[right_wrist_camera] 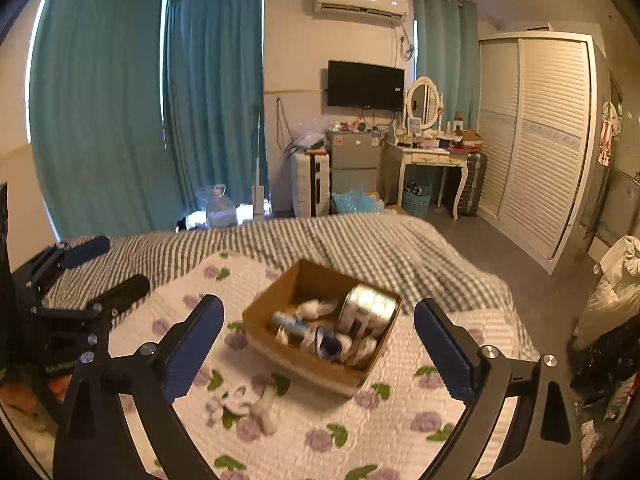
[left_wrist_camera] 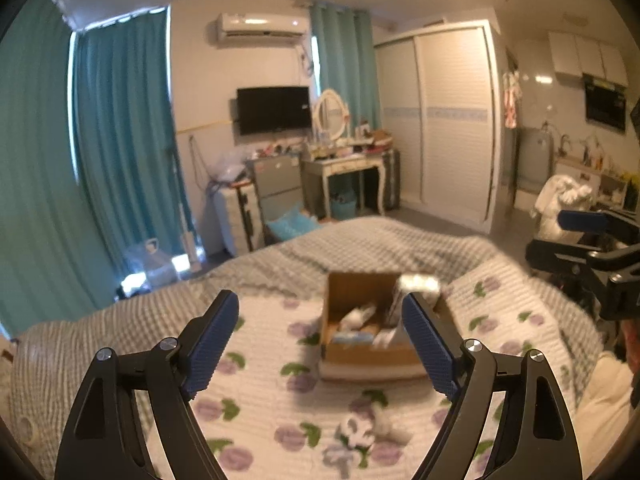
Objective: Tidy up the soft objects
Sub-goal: 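Grasp the white plastic connector with the right gripper while the left grasps the pipe-cleaner figure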
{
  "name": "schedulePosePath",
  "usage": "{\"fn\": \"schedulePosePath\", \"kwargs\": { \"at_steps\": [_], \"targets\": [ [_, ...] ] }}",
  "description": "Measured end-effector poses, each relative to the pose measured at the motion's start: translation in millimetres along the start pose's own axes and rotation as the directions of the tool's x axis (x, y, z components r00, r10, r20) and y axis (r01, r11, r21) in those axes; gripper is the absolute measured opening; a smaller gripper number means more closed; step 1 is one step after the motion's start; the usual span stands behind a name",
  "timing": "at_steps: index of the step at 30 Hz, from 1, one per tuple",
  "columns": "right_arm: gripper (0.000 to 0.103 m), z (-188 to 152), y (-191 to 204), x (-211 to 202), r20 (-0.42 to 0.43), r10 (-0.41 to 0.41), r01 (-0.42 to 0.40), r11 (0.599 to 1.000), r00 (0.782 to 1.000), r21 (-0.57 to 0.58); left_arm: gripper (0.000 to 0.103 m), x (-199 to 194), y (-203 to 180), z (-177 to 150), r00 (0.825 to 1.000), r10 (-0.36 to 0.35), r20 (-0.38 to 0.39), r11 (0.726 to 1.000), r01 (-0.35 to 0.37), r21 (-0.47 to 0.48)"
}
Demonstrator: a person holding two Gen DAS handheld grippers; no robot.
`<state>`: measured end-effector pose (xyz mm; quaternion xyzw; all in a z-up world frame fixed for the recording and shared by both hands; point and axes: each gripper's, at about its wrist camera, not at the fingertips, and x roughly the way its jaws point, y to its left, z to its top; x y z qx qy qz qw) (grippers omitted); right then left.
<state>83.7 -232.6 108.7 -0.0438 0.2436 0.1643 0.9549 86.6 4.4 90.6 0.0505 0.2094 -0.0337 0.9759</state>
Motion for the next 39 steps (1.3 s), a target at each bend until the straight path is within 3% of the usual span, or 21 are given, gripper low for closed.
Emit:
{"fn": "schedulePosePath", "kwargs": {
  "at_steps": [4, 10, 15, 24, 26, 28, 34, 39],
  "targets": [
    [0.097, -36, 13, 24, -0.058, 0.012, -0.013, 1.0, 0.998, -0.021, 0.085, 25, 4, -36, 0.996, -0.007, -0.089, 1.0, 0.004, -0.025],
    [0.097, -85, 22, 91, -0.142, 0.024, -0.024, 1.0, 0.99, 0.002, 0.085, 66, 5, -90, 0.98, 0.023, -0.199, 0.998, -0.034, -0.049],
    [0.095, -124, 31, 153, -0.246, 0.05, -0.047, 0.999, 0.968, 0.017, 0.085, 95, 10, -127, 0.965, 0.025, -0.26, 0.996, -0.048, -0.08],
    [0.065, -182, 59, 233, -0.429, 0.156, -0.145, 0.988, 0.889, 0.058, 0.085, 124, 18, -163, 0.943, 0.011, -0.331, 0.996, -0.041, -0.084],
    [0.053, -190, 65, 240, -0.457, 0.157, -0.154, 0.987, 0.875, 0.044, 0.085, 126, 19, -166, 0.941, -0.008, -0.337, 0.996, -0.024, -0.091],
    [0.033, -192, 67, 242, -0.469, 0.173, -0.171, 0.984, 0.866, 0.047, 0.085, 127, 19, -168, 0.939, -0.011, -0.344, 0.996, -0.022, -0.091],
    [0.033, -188, 61, 226, -0.425, 0.212, -0.192, 0.977, 0.88, 0.09, 0.085, 126, 14, -174, 0.931, -0.031, -0.365, 0.995, -0.006, -0.1],
    [0.033, -176, 38, 206, -0.367, 0.197, -0.156, 0.978, 0.909, 0.139, 0.085, 124, -4, -179, 0.921, -0.059, -0.385, 0.996, 0.031, -0.078]
  ]
}}
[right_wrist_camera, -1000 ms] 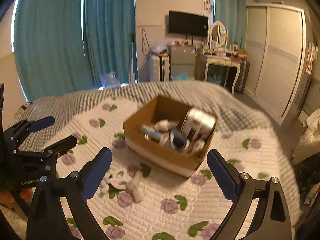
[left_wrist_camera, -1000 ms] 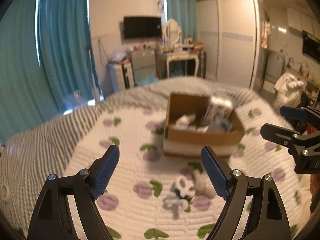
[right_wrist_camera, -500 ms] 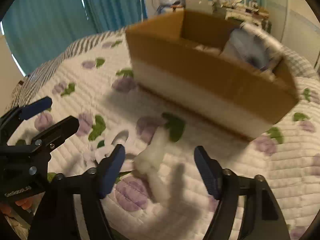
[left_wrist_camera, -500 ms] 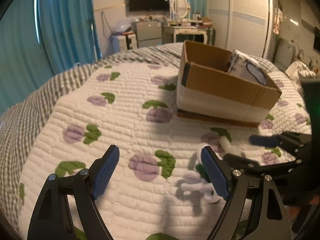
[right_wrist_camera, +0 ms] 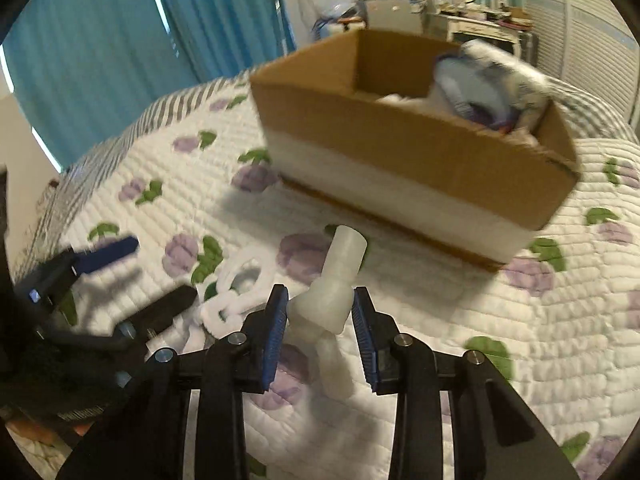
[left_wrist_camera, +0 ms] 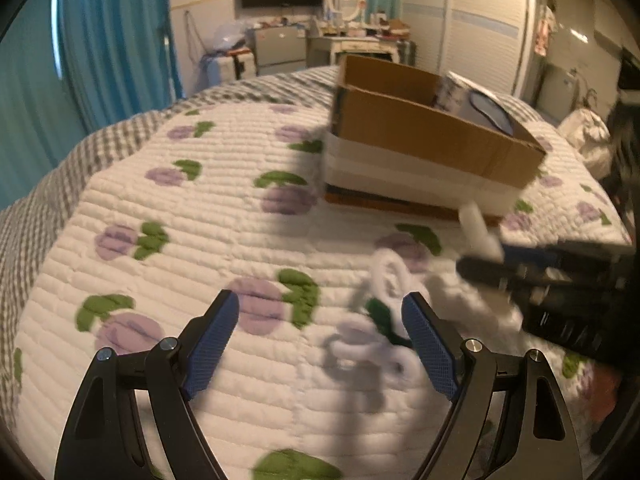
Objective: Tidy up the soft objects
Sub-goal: 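Grasp the white plastic connector with the right gripper while the left grasps the pipe-cleaner figure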
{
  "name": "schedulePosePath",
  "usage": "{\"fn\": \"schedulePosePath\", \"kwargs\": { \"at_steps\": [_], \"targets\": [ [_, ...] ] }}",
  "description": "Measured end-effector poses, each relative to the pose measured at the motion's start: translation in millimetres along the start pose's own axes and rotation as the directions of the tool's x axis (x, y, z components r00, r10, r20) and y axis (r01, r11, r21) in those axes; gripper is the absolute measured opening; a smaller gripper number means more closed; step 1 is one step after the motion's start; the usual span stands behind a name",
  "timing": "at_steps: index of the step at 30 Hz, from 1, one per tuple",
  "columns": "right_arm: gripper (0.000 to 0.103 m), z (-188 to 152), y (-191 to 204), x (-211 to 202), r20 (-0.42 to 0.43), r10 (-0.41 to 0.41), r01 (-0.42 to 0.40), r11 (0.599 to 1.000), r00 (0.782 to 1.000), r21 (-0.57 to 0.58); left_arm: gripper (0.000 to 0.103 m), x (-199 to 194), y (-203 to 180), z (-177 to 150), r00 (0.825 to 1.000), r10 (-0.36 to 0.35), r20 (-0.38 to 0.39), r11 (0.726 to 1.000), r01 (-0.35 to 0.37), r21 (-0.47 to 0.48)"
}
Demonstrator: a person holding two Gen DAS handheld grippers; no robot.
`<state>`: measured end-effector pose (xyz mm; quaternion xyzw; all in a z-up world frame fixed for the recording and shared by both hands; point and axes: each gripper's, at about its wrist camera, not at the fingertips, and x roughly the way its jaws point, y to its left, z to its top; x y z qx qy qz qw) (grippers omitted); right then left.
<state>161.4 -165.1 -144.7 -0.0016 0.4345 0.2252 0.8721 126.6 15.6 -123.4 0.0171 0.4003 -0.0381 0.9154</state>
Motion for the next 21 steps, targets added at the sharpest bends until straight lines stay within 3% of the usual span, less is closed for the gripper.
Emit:
{"fn": "schedulePosePath", "kwargs": {
  "at_steps": [4, 11, 13, 16, 21],
  "targets": [
    [0.033, 2, -16, -12, 0.031, -0.051, 0.049, 0.998, 0.998, 0.045, 0.085, 13, -21, -8, 0.995, -0.075, -0.061, 0.997, 0.076, 0.011],
    [0.033, -6, -24, -9, 0.015, -0.04, 0.039, 0.997, 0.999, 0.063, 0.081, 41, -30, -10, 0.992, -0.054, -0.112, 0.998, 0.055, 0.008],
    [0.033, -7, -25, -8, 0.009, -0.042, 0.041, 0.997, 0.999, 0.059, 0.068, 45, -28, -10, 0.991, -0.067, -0.119, 0.998, 0.067, -0.006],
    [0.033, -8, -23, -5, 0.007, -0.042, 0.042, 0.998, 0.999, 0.052, 0.057, 45, -25, -10, 0.989, -0.092, -0.12, 0.996, 0.09, -0.018],
    [0.033, -11, -23, -6, 0.012, -0.046, 0.045, 0.997, 0.999, 0.055, 0.054, 33, -29, -13, 0.988, -0.111, -0.104, 0.994, 0.113, 0.01]
  ]
}}
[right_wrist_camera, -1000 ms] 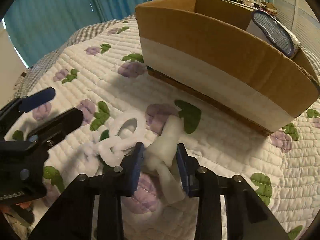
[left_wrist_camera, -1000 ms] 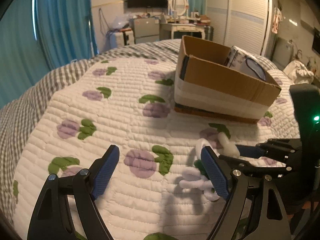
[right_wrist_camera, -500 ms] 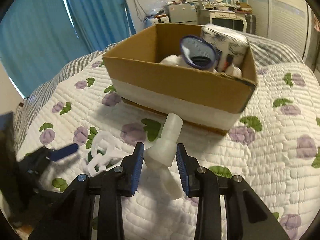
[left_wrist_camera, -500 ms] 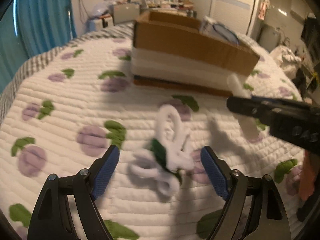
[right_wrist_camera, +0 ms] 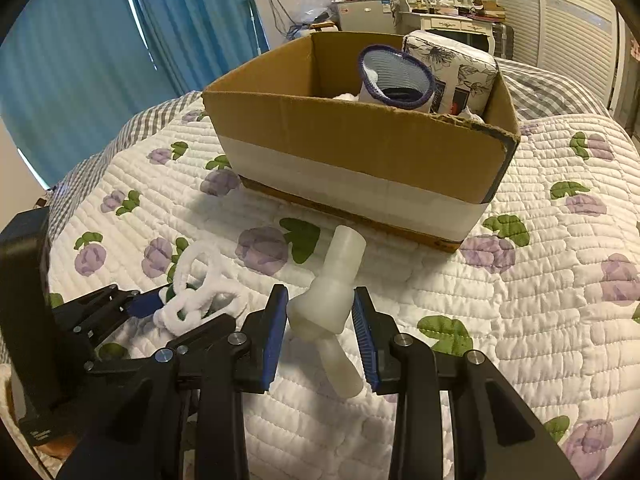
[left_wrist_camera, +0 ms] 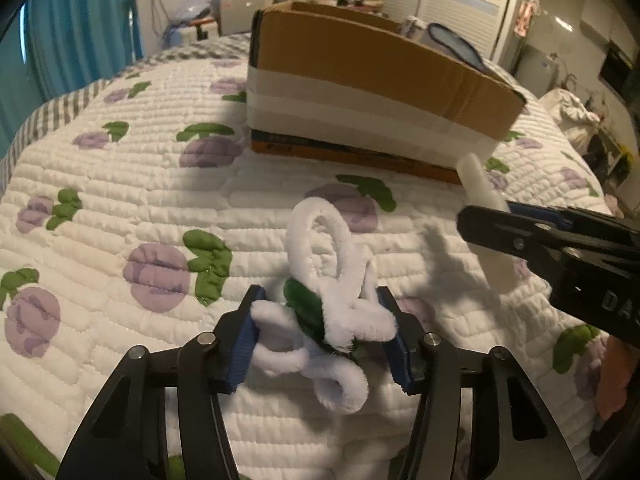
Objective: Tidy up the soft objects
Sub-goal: 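Grasp the white plastic connector with the right gripper while the left grasps the pipe-cleaner figure, then carry the connector and pipe-cleaner figure into the box and open both grippers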
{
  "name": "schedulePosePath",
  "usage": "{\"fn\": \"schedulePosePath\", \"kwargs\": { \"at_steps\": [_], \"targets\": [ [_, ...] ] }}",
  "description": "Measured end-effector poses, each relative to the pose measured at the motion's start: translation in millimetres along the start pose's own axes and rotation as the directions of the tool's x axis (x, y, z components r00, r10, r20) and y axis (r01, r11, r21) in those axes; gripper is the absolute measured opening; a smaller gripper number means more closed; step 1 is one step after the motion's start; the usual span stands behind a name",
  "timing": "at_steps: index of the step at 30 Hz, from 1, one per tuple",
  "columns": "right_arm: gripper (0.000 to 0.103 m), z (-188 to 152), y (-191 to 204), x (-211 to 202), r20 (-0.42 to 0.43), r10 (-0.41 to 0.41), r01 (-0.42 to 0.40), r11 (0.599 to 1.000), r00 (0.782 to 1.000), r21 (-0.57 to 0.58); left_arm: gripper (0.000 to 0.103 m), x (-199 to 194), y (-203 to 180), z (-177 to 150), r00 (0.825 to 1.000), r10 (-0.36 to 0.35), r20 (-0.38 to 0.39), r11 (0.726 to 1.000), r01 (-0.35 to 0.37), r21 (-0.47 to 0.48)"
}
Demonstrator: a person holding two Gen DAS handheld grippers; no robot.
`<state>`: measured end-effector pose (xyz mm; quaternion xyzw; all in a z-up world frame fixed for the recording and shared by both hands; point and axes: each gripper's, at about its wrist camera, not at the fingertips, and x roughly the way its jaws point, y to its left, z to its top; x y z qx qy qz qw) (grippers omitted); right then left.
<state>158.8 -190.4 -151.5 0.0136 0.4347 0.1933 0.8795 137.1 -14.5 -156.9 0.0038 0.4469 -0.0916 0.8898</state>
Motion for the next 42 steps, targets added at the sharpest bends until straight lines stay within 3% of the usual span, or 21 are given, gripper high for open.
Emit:
{"fn": "schedulePosePath", "kwargs": {
  "at_steps": [12, 21, 27, 34, 42],
  "targets": [
    [0.033, 6, 9, -61, 0.099, -0.012, 0.013, 1.0, 0.995, -0.014, 0.053, -61, -12, 9, 0.995, 0.008, 0.099, 0.999, -0.011, 0.033],
    [0.033, 26, 17, -131, 0.216, -0.023, 0.032, 0.999, 0.976, -0.039, 0.053, -124, -33, 45, 0.973, -0.007, 0.232, 0.997, -0.011, 0.078],
    [0.033, 57, 23, -163, 0.287, -0.025, 0.049, 0.996, 0.958, -0.074, 0.053, -144, -41, 78, 0.959, -0.043, 0.28, 0.996, 0.022, 0.081],
    [0.033, 112, 15, -183, 0.357, -0.011, 0.043, 0.996, 0.934, -0.083, 0.053, -136, -43, 123, 0.951, -0.05, 0.306, 0.993, 0.016, 0.113],
    [0.033, 185, -12, -133, 0.338, -0.027, 0.06, 0.994, 0.941, -0.088, 0.053, -76, -30, 187, 0.961, -0.026, 0.275, 0.994, -0.003, 0.106]
  ]
}}
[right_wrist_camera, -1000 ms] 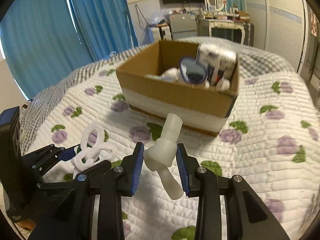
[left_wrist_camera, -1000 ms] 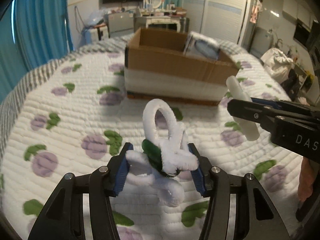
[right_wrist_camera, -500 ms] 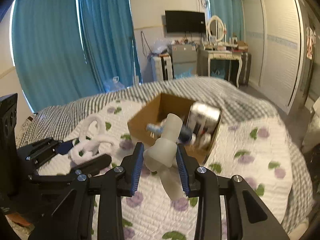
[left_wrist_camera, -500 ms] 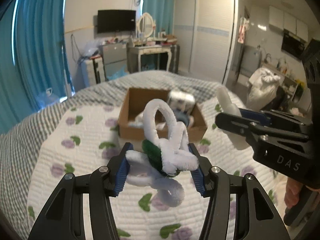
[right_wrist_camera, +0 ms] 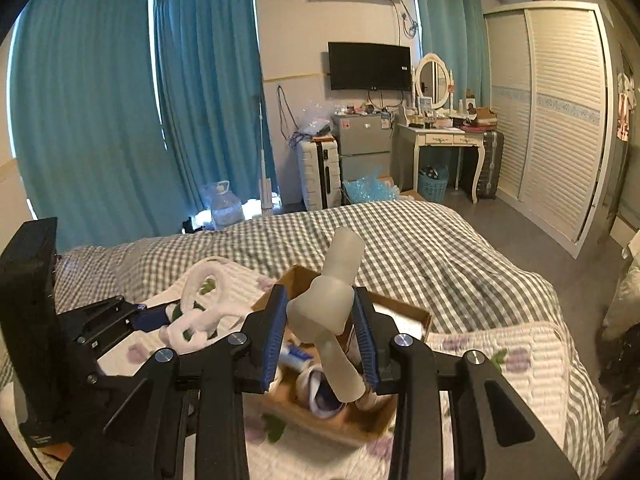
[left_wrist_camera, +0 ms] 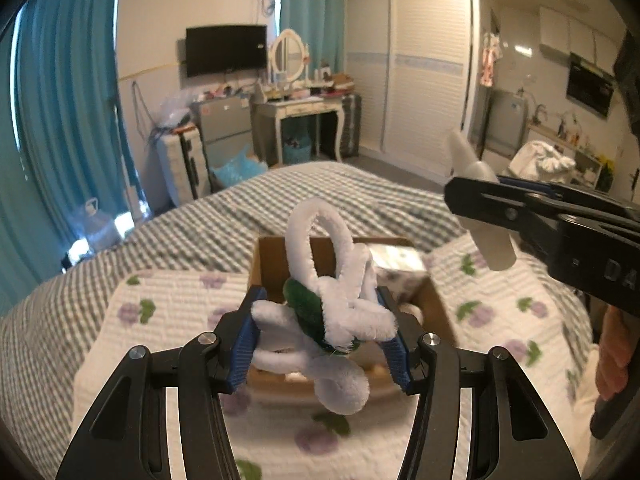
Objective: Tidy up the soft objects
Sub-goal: 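Carry the connector and pipe-cleaner figure into the box and open both grippers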
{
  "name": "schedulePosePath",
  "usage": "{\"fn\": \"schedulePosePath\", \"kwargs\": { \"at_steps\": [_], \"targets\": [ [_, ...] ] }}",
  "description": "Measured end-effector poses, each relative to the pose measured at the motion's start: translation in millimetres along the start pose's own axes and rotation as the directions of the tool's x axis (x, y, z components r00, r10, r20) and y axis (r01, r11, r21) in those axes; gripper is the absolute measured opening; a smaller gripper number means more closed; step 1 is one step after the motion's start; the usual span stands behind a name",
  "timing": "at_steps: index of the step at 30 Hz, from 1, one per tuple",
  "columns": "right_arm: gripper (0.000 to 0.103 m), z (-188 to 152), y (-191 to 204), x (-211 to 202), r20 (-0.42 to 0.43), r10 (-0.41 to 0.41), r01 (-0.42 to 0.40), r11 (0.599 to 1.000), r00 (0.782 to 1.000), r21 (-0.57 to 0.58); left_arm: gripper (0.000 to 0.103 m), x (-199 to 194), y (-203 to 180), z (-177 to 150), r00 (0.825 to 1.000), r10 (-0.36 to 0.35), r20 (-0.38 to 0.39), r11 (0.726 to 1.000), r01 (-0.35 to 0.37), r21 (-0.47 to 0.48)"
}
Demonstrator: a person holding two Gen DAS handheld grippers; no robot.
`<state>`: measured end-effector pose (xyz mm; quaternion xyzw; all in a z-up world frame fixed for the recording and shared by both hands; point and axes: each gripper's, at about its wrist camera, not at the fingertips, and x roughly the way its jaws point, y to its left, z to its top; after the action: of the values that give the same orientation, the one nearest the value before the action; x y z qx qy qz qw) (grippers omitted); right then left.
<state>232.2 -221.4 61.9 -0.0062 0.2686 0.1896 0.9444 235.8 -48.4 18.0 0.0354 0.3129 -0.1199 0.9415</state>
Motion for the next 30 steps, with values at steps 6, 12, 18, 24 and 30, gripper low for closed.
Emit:
{"fn": "schedulePosePath", "kwargs": {
  "at_steps": [6, 12, 18, 24, 30],
  "targets": [
    [0.033, 3, -25, 70, -0.066, 0.024, -0.021, 0.999, 0.998, 0.037, 0.054, 67, 8, 1, 0.998, 0.016, -0.058, 1.0, -0.015, 0.022],
    [0.033, -2, -42, 124, -0.116, 0.036, -0.029, 0.998, 0.993, 0.058, 0.07, 105, 12, -9, 0.994, 0.042, -0.096, 0.998, -0.038, 0.043],
    [0.035, 0, -41, 156, -0.15, 0.047, -0.036, 0.997, 0.988, 0.071, 0.072, 110, 13, -11, 0.995, 0.052, -0.084, 0.997, -0.047, 0.055],
    [0.066, 2, -46, 150, -0.12, 0.03, -0.014, 0.991, 0.992, 0.13, 0.072, 92, 20, -9, 0.997, 0.052, -0.06, 0.998, -0.05, 0.033],
    [0.066, 19, -45, 89, -0.059, -0.02, 0.028, 0.99, 0.998, 0.137, 0.072, 38, 22, 3, 0.998, 0.069, -0.01, 0.998, -0.069, 0.0]
  ]
}}
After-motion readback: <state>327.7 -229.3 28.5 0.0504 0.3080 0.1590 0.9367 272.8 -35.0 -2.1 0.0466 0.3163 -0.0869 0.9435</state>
